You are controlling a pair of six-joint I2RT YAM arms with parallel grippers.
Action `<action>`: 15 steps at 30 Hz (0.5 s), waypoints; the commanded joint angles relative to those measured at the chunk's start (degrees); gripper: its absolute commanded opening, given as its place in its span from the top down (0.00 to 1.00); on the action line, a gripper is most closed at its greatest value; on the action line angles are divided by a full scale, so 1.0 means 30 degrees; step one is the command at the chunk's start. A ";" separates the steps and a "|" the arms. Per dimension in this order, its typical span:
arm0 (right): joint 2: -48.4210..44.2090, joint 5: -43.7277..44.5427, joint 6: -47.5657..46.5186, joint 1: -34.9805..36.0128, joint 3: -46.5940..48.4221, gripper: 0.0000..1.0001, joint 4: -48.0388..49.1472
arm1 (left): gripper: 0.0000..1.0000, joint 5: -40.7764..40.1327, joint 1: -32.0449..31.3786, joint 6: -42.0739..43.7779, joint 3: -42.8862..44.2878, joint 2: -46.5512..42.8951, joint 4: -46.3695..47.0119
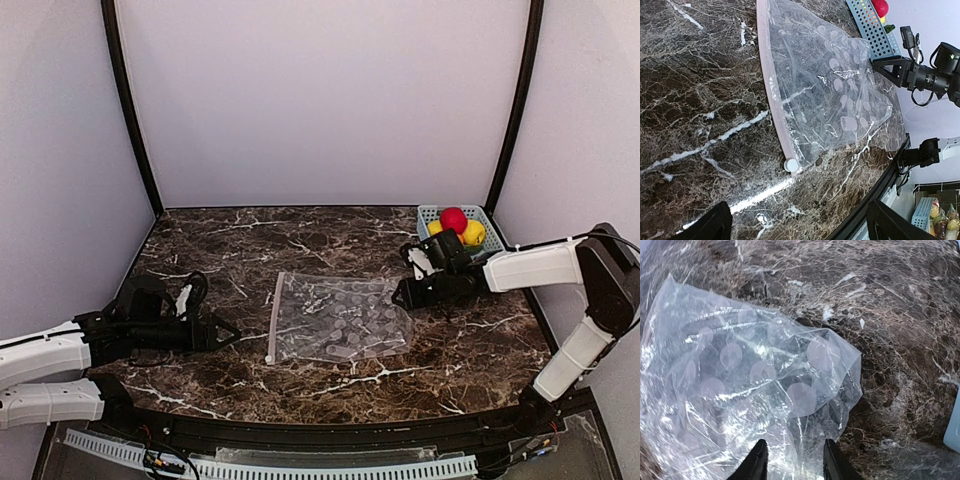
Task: Place the food in the zip-top bag and seal the zipper
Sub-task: Adjust the zipper food storage bag at the center of the board.
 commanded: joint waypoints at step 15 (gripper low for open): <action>-0.5290 -0.1043 -0.4161 0.5003 0.0834 0.38 0.0047 | 0.03 -0.0621 -0.0082 -0.1903 0.0474 0.1659 0.3688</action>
